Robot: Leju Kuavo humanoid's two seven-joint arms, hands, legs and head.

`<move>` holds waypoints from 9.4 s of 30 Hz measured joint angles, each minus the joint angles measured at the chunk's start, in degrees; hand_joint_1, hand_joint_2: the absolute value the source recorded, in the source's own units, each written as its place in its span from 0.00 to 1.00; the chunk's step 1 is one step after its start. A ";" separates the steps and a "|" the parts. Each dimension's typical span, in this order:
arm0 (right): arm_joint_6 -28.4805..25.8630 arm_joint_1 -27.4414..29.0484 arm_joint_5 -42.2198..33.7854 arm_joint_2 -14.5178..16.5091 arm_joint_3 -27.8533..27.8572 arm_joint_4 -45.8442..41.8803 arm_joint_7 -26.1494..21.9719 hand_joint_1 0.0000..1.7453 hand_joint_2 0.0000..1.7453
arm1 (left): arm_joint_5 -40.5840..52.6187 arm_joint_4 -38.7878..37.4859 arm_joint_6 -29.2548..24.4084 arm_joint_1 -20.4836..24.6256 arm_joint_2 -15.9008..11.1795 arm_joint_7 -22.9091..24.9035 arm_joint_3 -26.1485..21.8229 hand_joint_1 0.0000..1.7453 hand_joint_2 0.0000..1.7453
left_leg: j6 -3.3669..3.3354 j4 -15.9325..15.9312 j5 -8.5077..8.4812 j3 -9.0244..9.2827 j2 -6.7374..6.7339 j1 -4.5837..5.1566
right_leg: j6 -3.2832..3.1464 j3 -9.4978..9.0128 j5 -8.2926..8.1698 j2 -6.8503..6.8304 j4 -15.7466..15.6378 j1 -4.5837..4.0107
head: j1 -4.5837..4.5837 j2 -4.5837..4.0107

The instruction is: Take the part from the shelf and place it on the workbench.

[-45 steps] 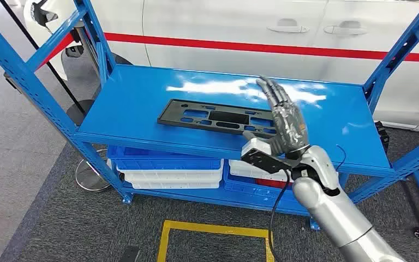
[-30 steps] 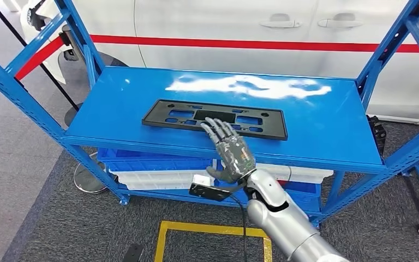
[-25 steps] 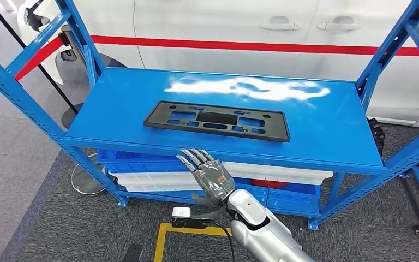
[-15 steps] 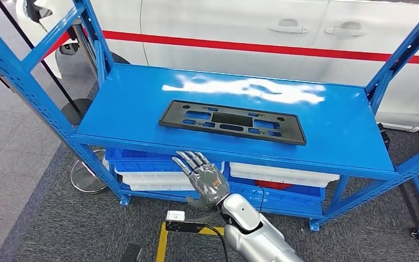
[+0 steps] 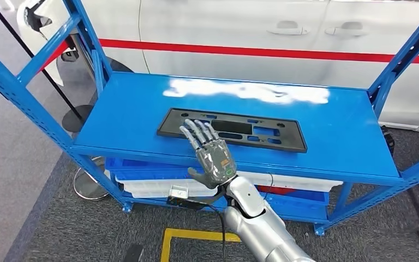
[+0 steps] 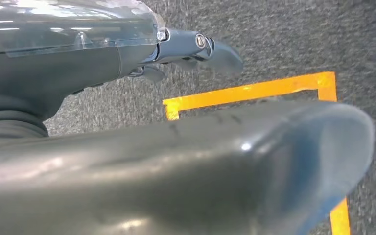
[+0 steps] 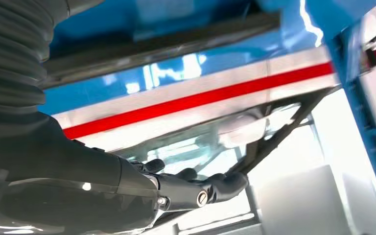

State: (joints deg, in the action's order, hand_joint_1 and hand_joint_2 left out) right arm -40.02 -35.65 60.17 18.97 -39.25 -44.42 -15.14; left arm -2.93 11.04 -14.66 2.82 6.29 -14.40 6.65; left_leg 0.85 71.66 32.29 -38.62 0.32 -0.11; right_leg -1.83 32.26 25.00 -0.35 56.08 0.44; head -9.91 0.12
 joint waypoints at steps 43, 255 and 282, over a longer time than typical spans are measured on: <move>6.46 15.56 -12.97 -15.54 27.39 -29.96 -4.34 0.00 1.00 | 0.55 -0.37 2.25 -0.77 -1.74 -1.96 -1.52 0.00 0.00 | -2.13 -12.73 -6.76 4.88 0.05 -1.35 | 3.50 4.35 3.00 0.38 6.97 0.50 | -0.05 0.01; 53.48 53.86 -76.36 0.52 69.80 -83.92 -24.68 1.00 1.00 | 0.27 -0.46 -2.22 -1.22 -1.67 -1.28 -10.69 0.00 0.00 | -2.11 -14.80 -2.60 11.69 3.68 0.26 | 1.49 2.55 -1.33 7.09 1.80 -0.22 | -0.11 0.00; 52.32 54.68 -76.87 0.74 69.96 -81.46 -24.67 1.00 1.00 | -0.23 -0.46 -1.88 -1.43 -1.14 0.51 -10.91 0.00 0.00 | -0.39 -4.92 -0.95 5.44 0.36 -0.43 | 0.33 0.95 0.77 5.22 2.35 0.06 | -0.08 -0.01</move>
State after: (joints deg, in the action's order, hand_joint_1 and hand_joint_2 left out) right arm 12.30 19.02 -16.70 19.71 30.71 -125.88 -39.80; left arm -3.16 10.58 -16.54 1.38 5.15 -13.89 -4.26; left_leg 0.46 66.73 31.34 -33.18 0.68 -0.55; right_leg -1.50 33.21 25.76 4.87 58.44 0.50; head -9.99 0.11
